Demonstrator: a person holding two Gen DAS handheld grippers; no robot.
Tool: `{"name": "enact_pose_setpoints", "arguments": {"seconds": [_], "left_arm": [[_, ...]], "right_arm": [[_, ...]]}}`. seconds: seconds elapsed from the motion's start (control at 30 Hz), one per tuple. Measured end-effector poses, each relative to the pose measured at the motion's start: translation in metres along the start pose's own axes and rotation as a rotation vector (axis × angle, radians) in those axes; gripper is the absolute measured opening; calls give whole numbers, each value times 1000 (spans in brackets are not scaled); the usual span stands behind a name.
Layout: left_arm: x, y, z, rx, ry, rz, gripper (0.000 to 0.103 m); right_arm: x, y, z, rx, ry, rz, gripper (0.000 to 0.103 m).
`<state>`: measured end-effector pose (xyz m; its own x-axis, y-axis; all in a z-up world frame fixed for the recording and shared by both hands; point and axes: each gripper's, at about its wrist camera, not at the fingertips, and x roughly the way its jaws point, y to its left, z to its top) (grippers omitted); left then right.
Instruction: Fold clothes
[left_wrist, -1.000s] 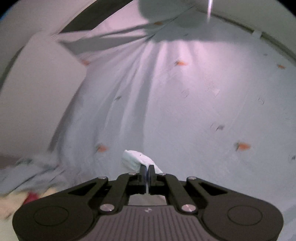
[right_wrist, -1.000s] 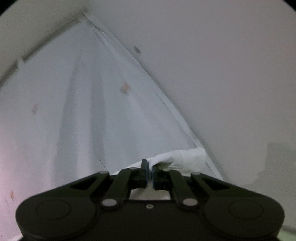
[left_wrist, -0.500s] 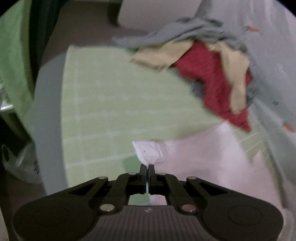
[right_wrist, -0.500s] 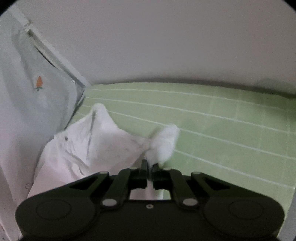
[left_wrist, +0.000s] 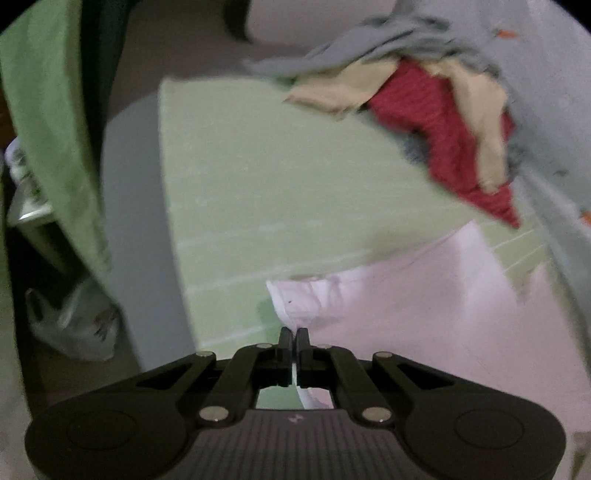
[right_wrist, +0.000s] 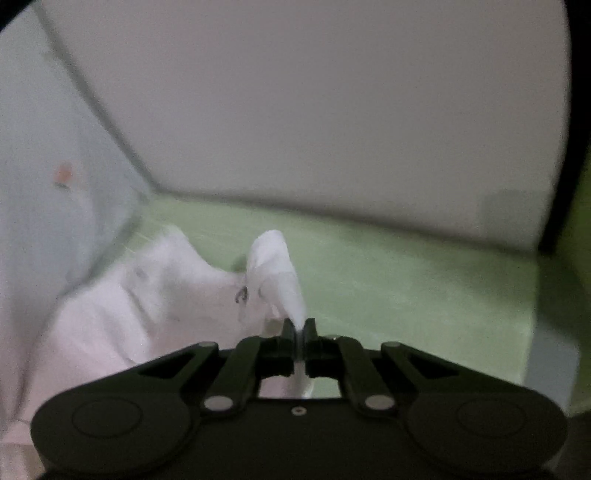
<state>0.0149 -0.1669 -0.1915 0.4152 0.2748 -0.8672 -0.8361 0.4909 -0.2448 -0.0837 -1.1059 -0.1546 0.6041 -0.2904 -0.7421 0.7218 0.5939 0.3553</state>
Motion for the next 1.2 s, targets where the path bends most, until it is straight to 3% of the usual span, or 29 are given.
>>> {"name": "enact_pose_setpoints", "arguments": {"seconds": [0.07, 0.13, 0.17, 0.23, 0.33, 0.47, 0.6, 0.67, 0.73, 0.83, 0.9, 1.0, 1.03, 1.1, 1.2], "left_arm": [[3, 2, -3, 7, 5, 10, 2], [2, -6, 0, 61, 10, 25, 3], [2, -11, 2, 95, 15, 32, 3], [4, -15, 4, 127, 23, 41, 6], [7, -16, 4, 132, 40, 47, 7], [9, -10, 6, 100, 58, 32, 7], [9, -4, 8, 48, 88, -5, 9], [11, 2, 4, -5, 119, -54, 14], [10, -1, 1, 11, 113, -60, 16], [7, -11, 2, 74, 107, -31, 16], [4, -14, 4, 86, 102, -25, 15], [-1, -17, 8, 84, 90, -45, 17], [-4, -19, 9, 92, 77, -53, 20], [-14, -27, 12, 116, 28, -73, 31], [-32, -39, 17, 128, -62, -127, 49]], "right_arm": [[8, -9, -8, 41, 29, -34, 13], [9, -16, -11, 98, 14, -23, 31], [13, -15, -9, 136, -2, -6, 46], [20, -14, -4, 196, -24, 7, 52], [36, -10, 1, 200, -11, 23, 49], [41, 2, 5, 133, 3, 51, 6], [21, -1, 18, 141, -116, 41, 4], [28, -2, 24, 124, -133, -53, 4], [47, -7, 27, 130, -72, -152, 5], [55, 5, 21, 67, -50, -243, 22], [54, 28, 16, -83, -72, -312, 62], [46, 61, 7, -281, -147, -360, 82], [43, 73, 4, -337, -178, -354, 85], [34, 94, -4, -417, -245, -244, 101], [33, 123, -14, -450, -262, -93, 103]]}}
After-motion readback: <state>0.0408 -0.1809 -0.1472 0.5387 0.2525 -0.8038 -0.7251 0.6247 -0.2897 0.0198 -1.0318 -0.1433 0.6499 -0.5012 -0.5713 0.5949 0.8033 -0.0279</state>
